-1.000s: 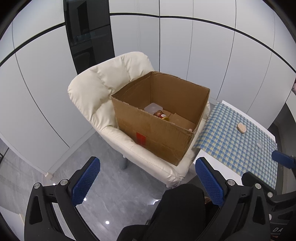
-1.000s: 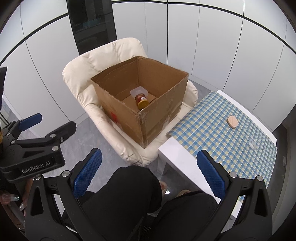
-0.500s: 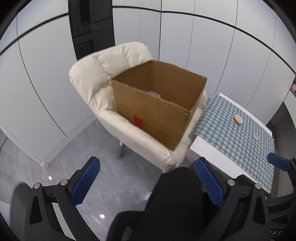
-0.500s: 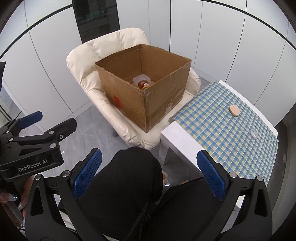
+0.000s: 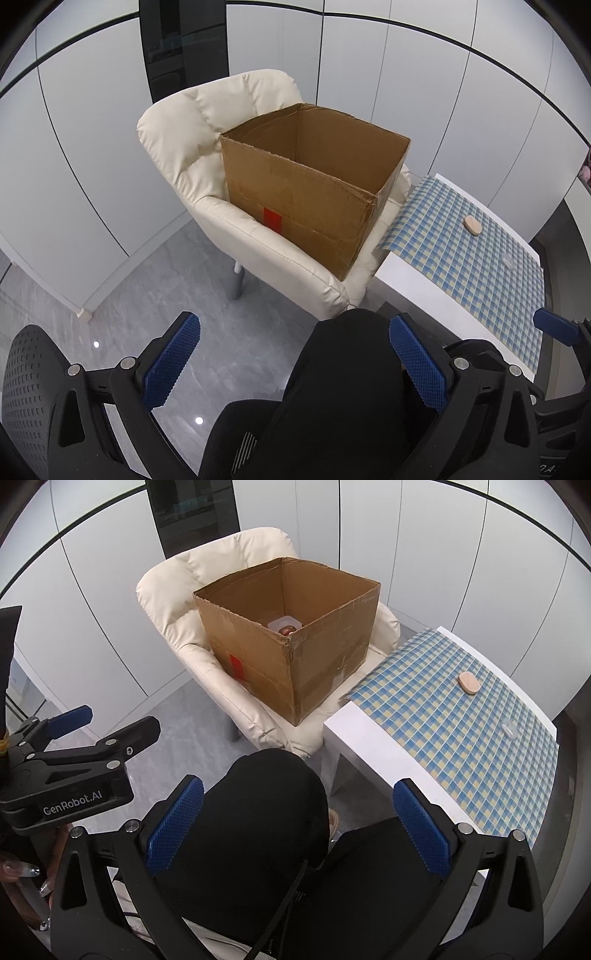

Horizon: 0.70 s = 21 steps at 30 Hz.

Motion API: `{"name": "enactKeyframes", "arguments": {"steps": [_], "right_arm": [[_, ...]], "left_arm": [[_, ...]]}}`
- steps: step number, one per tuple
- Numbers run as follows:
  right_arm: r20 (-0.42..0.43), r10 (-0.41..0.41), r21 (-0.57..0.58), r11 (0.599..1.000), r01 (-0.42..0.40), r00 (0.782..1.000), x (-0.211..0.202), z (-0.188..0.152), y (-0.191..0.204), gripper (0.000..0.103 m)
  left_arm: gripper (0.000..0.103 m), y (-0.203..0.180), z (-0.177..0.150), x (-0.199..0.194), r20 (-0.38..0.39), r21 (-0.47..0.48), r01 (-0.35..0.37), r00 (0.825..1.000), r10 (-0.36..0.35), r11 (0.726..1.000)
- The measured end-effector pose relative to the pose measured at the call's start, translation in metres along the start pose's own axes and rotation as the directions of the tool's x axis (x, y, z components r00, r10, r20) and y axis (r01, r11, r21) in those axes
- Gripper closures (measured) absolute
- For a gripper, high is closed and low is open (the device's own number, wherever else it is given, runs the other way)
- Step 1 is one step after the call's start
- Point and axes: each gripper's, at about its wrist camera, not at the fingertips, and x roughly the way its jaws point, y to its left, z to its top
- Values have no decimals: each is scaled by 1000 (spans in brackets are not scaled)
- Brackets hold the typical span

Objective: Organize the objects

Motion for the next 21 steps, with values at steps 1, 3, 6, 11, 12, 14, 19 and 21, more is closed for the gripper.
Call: {"name": "enactKeyframes", "arguments": {"steps": [1,3,6,11,12,14,19,21], "right_arm": [[3,-2,-5,1000,2,1000,0,0,0,0],[7,-8,-11,1000,8,1000,0,1,0,0],[10,-5,-3,1000,5,1000,-1,3,-1,0],[8,-12,7,1000,12,1000,2,3,-5,0],[5,-13,10,1000,13,1000,2,4,-6,0],[5,-12,16,1000,12,1000,2,3,-9,0],[14,-25,31,999,25,1000,2,3,-17,0],[16,-29,40,999,28,999,2,2,-21,0]], "left_arm": [[0,0,0,0,1,-1,-2,1000,2,1000],[1,0,0,0,-1,-1,-3,1000,3,1000],[0,-1,1,-1,0,3,-3,1000,3,1000],[1,-5,1,2,-10,12,-4,1000,4,1000],[1,-6,1,3,-10,13,-4,1000,4,1000],[1,-7,2,3,-9,15,-5,1000,5,1000],[1,-13,6,5,-11,19,4,1000,-4,1000],[1,-15,7,6,-13,22,8,1000,-7,1000]]}}
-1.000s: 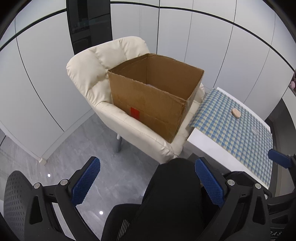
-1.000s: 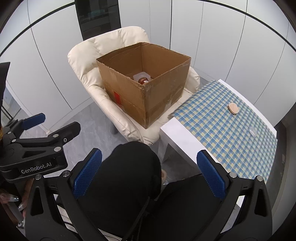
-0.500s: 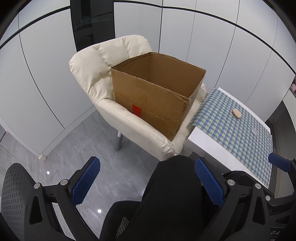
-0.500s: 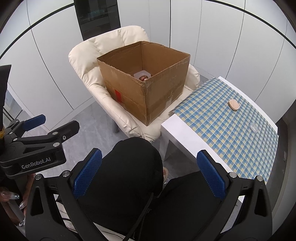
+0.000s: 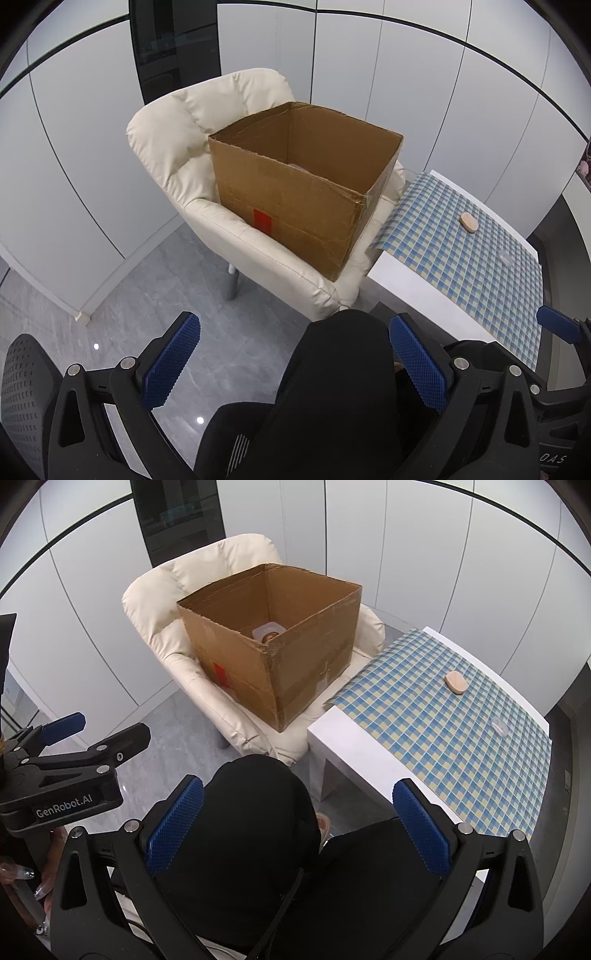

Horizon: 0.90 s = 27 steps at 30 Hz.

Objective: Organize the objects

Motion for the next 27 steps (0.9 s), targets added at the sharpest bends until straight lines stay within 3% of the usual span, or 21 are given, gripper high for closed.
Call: {"name": "enactKeyframes", "arguments": {"steps": [27], "right_arm": [[9,-114,194,975,110,993,-26,-35,-78,0]], "left_arm": [[1,-85,2,0,1,183,102,995,-104,978]]}}
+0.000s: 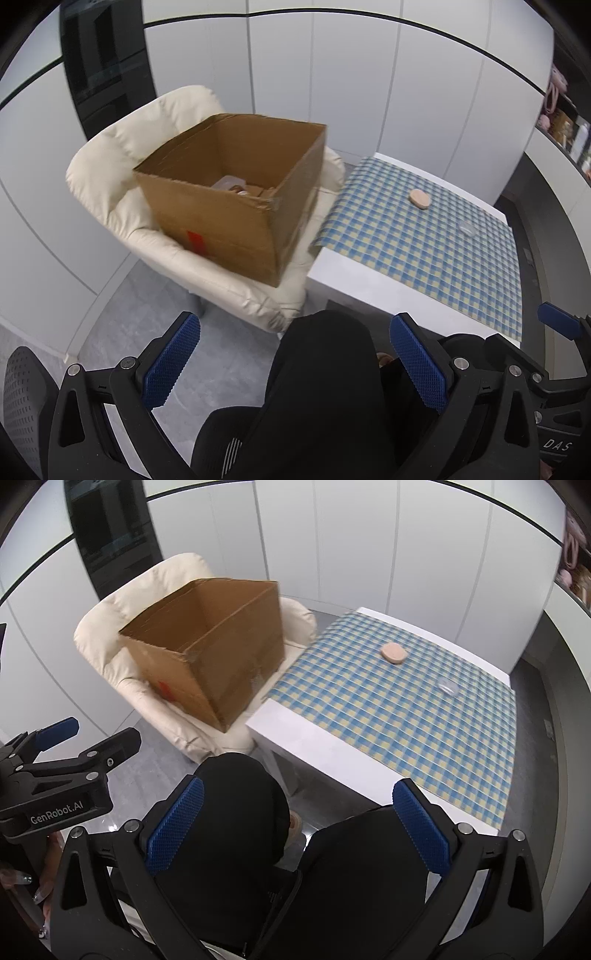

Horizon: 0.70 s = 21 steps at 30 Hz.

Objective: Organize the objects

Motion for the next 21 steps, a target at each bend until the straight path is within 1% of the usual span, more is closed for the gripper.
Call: {"name": "enactKeyframes", "arguments": {"steps": [9,21], "right_arm": [[-2,-62,87,994,62,998,-11,-15,-40,0],[-30,-154,203,967,157,988,-24,-33,-85,0]], "left_arm": [[1,-43,1,4,-13,85,59,998,-58,995],[1,-96,6,13,-40,187,148,989,-143,971]]}}
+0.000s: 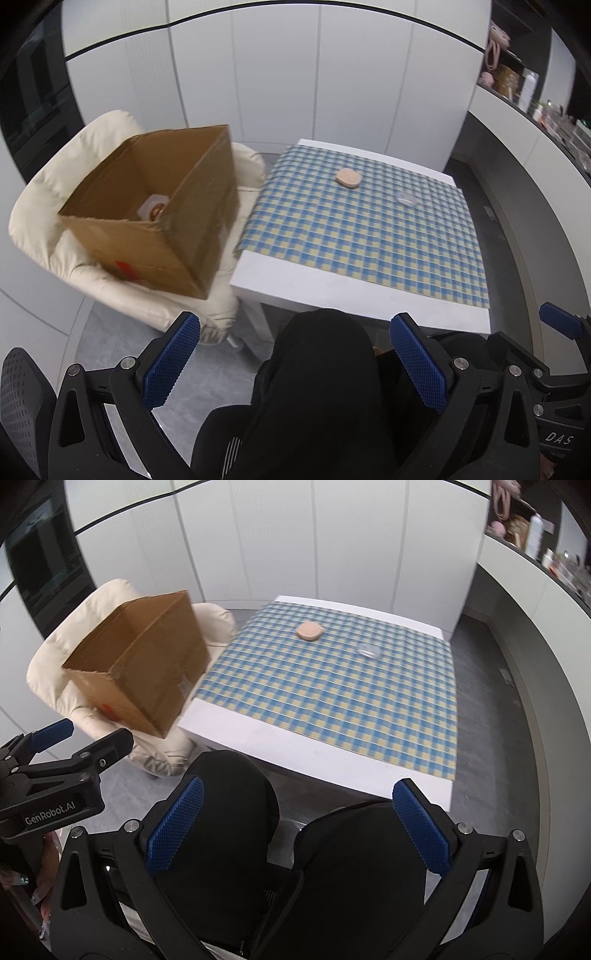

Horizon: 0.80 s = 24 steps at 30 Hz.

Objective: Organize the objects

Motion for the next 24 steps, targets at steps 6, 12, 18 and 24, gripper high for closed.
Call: {"name": "enactKeyframes", "arguments": {"steps": [6,12,18,24], "right_arm": [[-7,-54,33,998,55,998,-6,-5,-21,0],[-30,-74,63,995,76,997,-2,-9,-37,0],[-39,-95,84,992,98,995,11,-4,-48,0],[-65,-121,85,988,126,991,30,8,-58,0]], "left_arm": [[1,-18,6,8,3,39,47,999,-47,998],[1,-21,15,14,9,51,49,999,-50,997],[1,-21,26,27,9,77,32,999,-33,997],[1,-21,36,48,-2,67,30,1000,-30,997]]}}
